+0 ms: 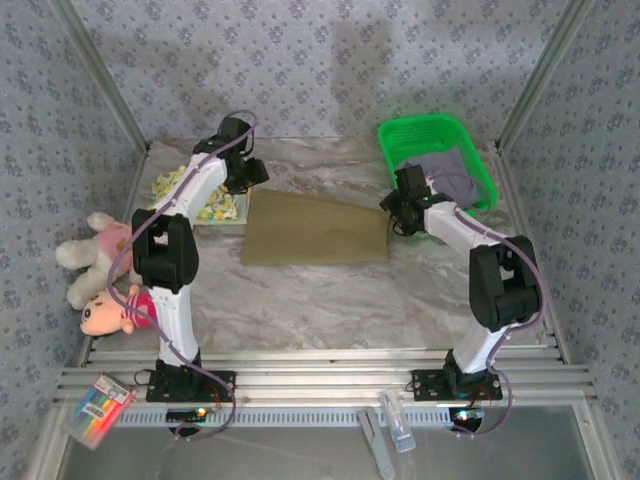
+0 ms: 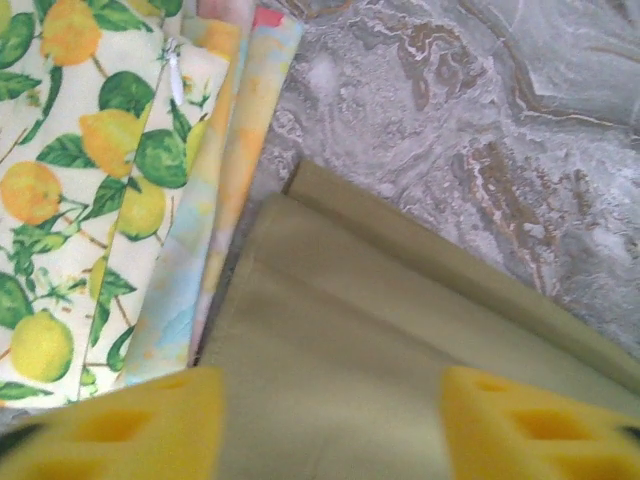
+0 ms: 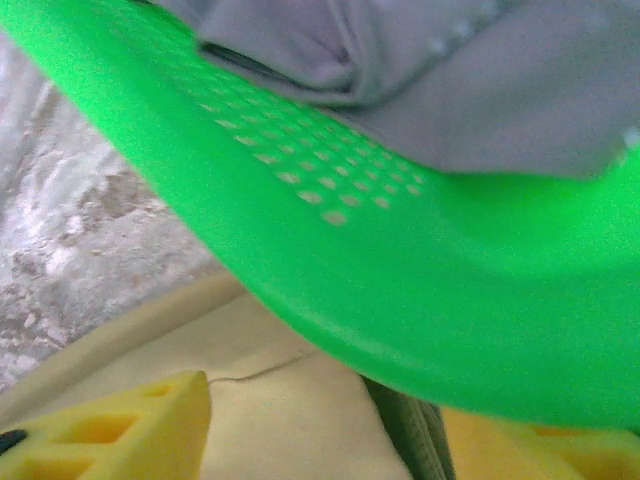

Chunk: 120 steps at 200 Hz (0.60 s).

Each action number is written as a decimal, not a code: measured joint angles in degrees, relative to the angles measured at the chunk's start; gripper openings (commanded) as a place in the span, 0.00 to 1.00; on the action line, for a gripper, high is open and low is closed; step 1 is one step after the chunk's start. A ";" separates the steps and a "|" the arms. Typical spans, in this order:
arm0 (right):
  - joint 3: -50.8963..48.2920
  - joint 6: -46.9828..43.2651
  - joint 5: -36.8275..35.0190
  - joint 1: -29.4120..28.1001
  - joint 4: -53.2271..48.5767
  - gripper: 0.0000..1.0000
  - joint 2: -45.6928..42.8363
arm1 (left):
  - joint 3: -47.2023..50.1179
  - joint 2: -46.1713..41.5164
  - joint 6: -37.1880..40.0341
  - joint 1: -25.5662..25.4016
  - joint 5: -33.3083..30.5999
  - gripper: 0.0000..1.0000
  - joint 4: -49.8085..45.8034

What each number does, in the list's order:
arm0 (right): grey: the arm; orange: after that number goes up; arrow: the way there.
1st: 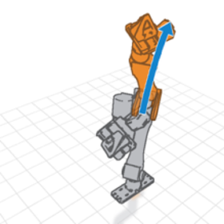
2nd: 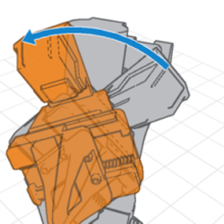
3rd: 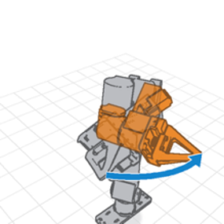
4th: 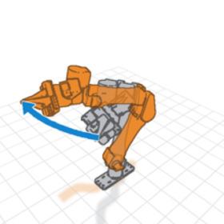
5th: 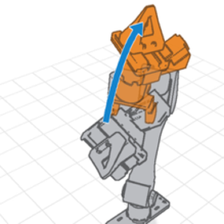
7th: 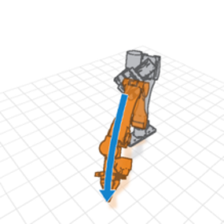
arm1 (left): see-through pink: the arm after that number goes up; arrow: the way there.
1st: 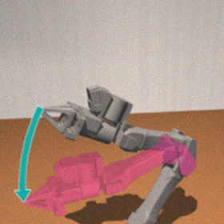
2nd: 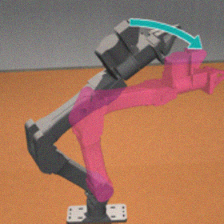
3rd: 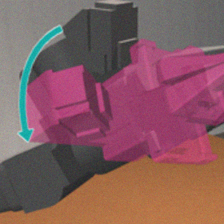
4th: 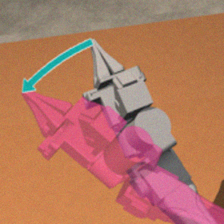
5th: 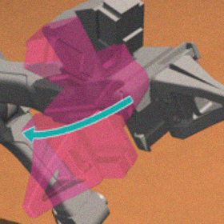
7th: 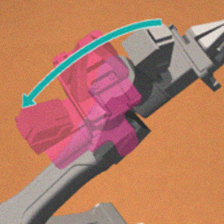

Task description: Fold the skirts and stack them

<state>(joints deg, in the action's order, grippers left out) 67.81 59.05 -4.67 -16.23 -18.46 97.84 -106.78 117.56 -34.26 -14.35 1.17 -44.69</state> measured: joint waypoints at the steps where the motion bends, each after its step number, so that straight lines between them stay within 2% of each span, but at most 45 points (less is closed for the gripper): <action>1: 0.11 -0.07 0.04 0.02 0.00 0.73 0.00 | -0.04 0.00 0.00 0.07 0.24 0.96 -0.07; 6: 0.74 -0.96 0.59 0.13 0.15 0.76 -0.04 | -0.11 0.00 -0.02 0.15 0.92 0.99 -0.20; 18: 1.86 -2.69 1.79 0.00 0.72 0.97 -0.37 | 0.02 -0.50 -0.04 0.31 2.86 0.99 -0.26; 21: 1.99 -3.34 2.16 -0.09 0.83 1.00 -0.57 | 0.15 -0.66 -0.07 0.31 3.43 0.99 -0.20; 67: -0.68 -11.08 4.85 -5.16 7.02 1.00 -5.70 | 12.07 -7.34 -0.26 -1.95 12.55 1.00 4.20; 98: -3.13 -14.95 7.15 -10.38 9.66 1.00 -4.94 | 15.80 -5.25 -0.31 -3.37 17.68 0.99 6.82; 120: -3.85 -16.48 9.05 -11.69 10.60 1.00 -2.23 | 17.31 -2.32 -0.76 -4.42 19.06 1.00 8.57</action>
<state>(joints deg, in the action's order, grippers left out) 63.96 42.57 4.38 -27.92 -7.86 95.61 -89.47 115.24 -35.03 -18.76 20.23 -36.12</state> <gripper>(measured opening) 0.999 0.994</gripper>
